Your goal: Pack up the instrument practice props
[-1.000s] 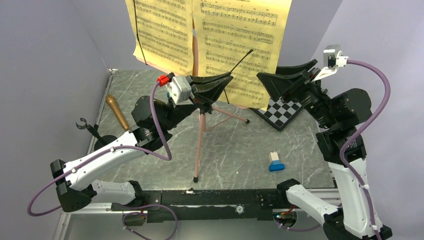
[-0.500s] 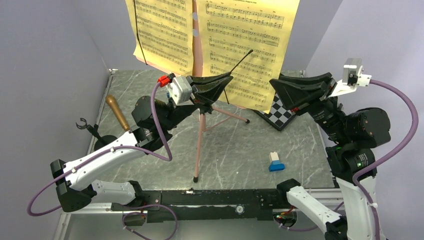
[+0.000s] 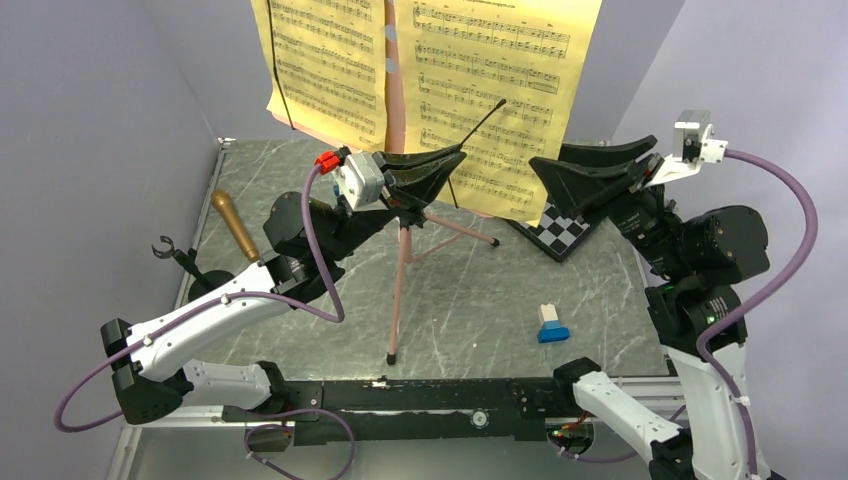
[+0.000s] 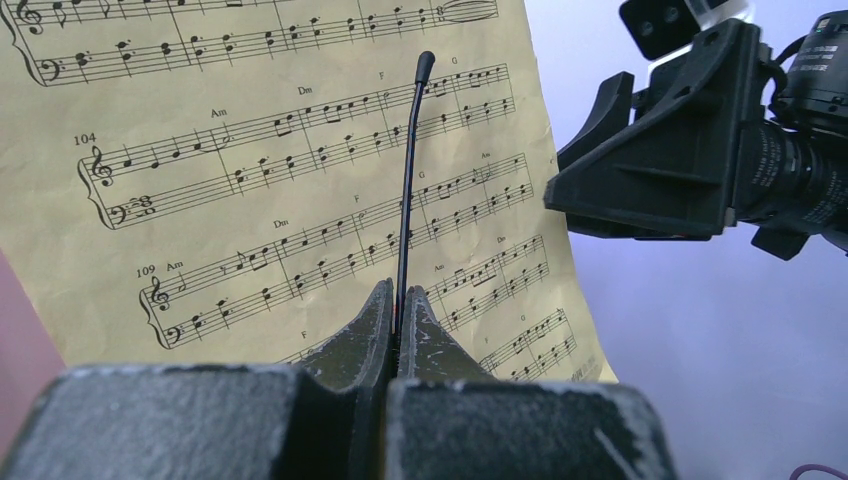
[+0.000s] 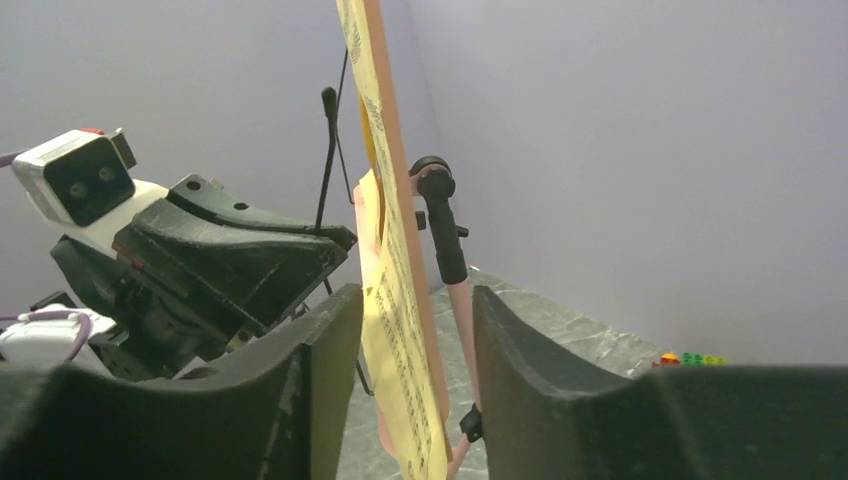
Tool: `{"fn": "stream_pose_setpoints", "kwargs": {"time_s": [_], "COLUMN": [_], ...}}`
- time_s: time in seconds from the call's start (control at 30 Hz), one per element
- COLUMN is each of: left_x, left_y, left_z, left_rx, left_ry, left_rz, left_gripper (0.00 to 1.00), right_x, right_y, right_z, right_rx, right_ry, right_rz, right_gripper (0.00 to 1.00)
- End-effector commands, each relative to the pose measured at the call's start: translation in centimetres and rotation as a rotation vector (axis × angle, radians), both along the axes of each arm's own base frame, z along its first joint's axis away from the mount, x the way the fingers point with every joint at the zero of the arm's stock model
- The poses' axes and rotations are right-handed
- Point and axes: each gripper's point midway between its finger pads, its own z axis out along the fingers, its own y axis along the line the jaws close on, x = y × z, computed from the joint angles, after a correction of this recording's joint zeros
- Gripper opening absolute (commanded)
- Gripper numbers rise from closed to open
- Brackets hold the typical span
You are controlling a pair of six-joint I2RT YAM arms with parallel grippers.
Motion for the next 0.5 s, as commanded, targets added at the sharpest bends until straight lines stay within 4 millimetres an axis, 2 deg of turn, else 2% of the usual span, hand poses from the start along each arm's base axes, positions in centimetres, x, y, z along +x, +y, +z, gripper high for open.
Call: {"fn": "stream_pose_setpoints", "kwargs": {"time_s": [0.0, 0.13, 0.23, 0.27, 0.47], "left_x": [0.2, 0.3, 0.5, 0.7, 1.4], "left_y": [0.4, 0.4, 0.4, 0.5, 0.7], "left_z": [0.3, 0.3, 0.2, 0.1, -0.2], "left_rx": [0.011, 0.013, 0.015, 0.015, 0.011], "left_ry": [-0.019, -0.016, -0.013, -0.010, 0.014], "left_rz": [0.032, 0.034, 0.048, 0.054, 0.088], "left_gripper": [0.00, 0.00, 0.00, 0.00, 0.00], "right_x": [0.6, 0.5, -0.3, -0.6, -3.0], "right_y": [0.1, -0.3, -1.1, -1.2, -1.9], "right_z": [1.2, 0.9, 1.1, 1.2, 1.8], "right_rx": [0.008, 0.016, 0.017, 0.016, 0.017], "right_ry": [-0.012, -0.018, -0.039, -0.046, -0.100], "right_rz": [-0.004, -0.030, -0.056, -0.057, -0.048], "right_gripper": [0.43, 0.16, 0.03, 0.00, 0.00]}}
